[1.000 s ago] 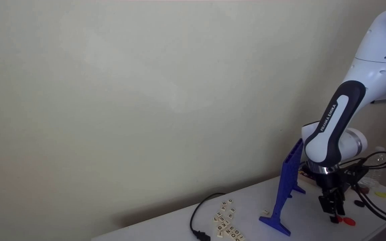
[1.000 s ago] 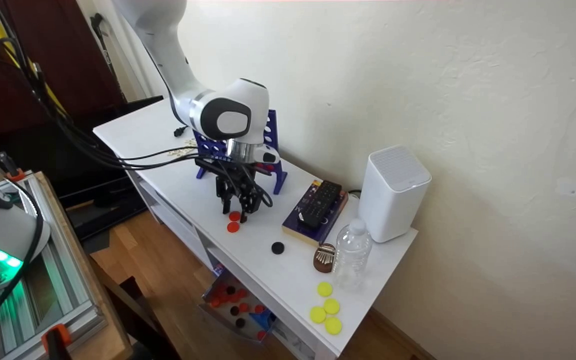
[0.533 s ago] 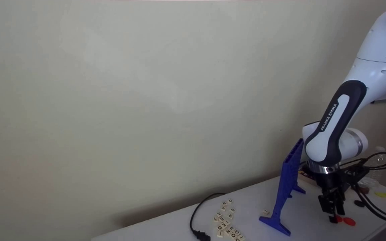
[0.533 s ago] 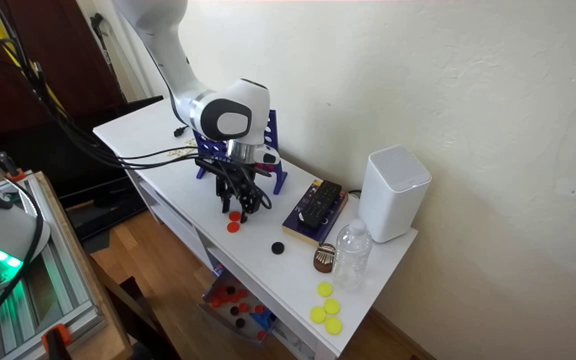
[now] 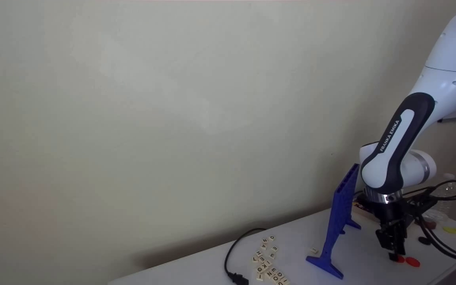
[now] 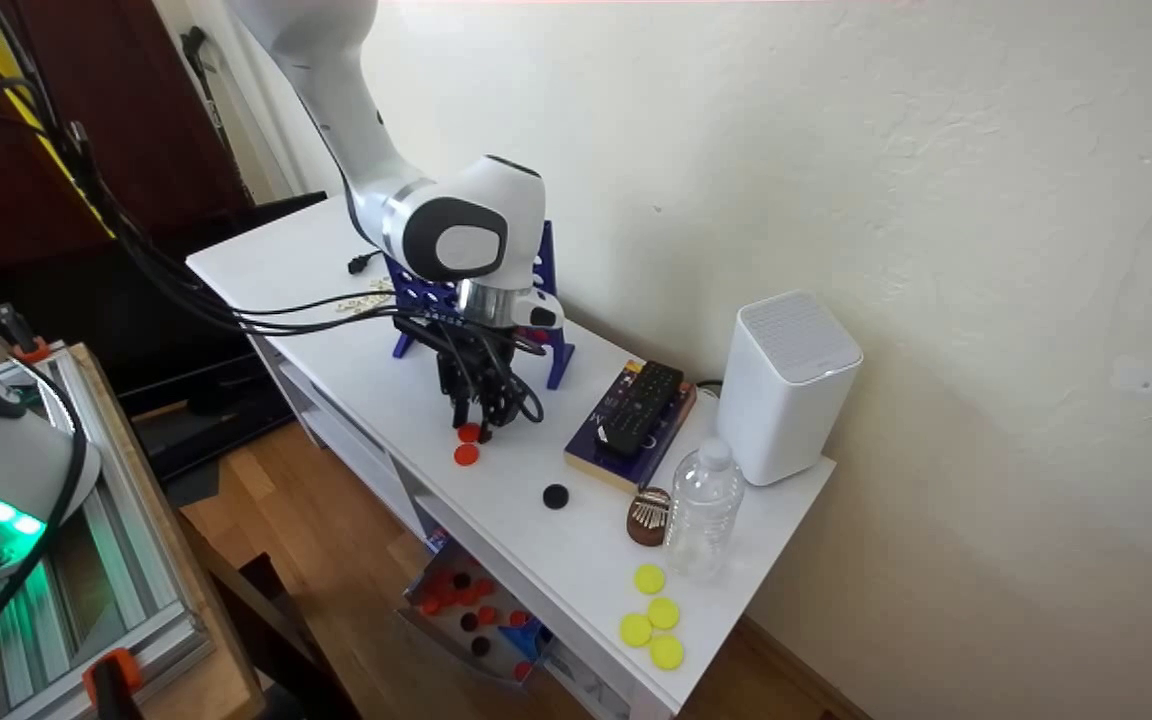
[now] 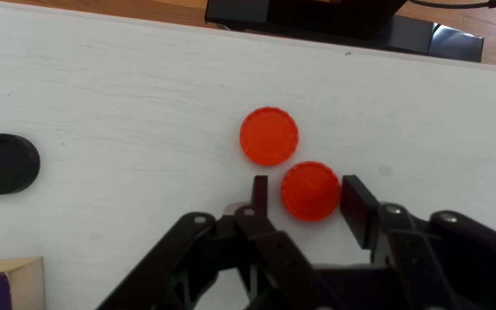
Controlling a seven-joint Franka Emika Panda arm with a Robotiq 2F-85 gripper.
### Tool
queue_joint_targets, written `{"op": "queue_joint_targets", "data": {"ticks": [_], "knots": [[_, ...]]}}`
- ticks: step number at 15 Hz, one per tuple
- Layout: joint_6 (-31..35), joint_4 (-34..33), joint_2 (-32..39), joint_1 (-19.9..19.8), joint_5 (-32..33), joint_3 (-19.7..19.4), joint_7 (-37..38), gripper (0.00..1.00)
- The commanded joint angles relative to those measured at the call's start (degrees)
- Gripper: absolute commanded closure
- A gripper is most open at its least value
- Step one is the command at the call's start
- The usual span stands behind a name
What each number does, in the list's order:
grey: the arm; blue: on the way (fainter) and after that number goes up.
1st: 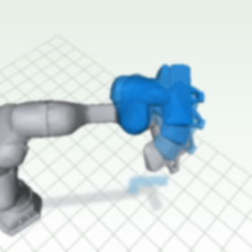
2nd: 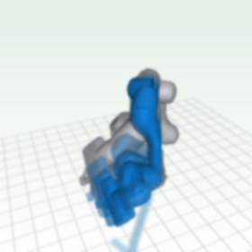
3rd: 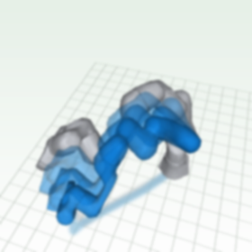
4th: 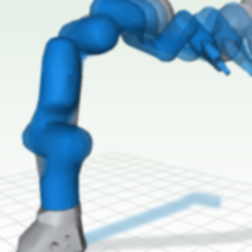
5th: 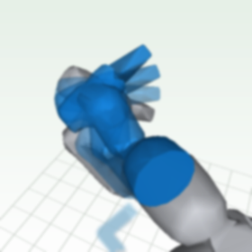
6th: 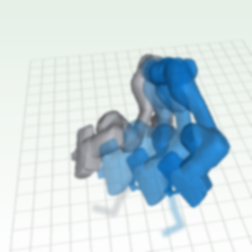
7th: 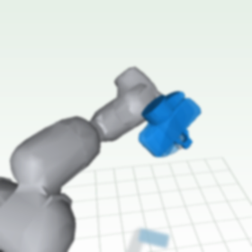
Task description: Shift the orange ring to the blue object's fifth line
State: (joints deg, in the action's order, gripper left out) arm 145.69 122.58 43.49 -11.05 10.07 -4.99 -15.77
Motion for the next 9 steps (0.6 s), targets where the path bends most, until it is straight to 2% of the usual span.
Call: {"op": "queue_joint_targets", "data": {"ticks": [1, 2, 3, 9], "knots": [[0.82, 0.16, -0.25, -1.17, -1.87, 1.71, -0.15, 0.64], [0.89, 0.16, -0.35, -1.15, -1.83, 1.71, -0.12, 0.81], [0.92, 0.22, -0.49, -1.15, -1.91, 1.77, -0.11, 0.88], [1.74, 1.58, -1.89, -2.1, -2.64, 2.66, -1.24, 0.91]]}}
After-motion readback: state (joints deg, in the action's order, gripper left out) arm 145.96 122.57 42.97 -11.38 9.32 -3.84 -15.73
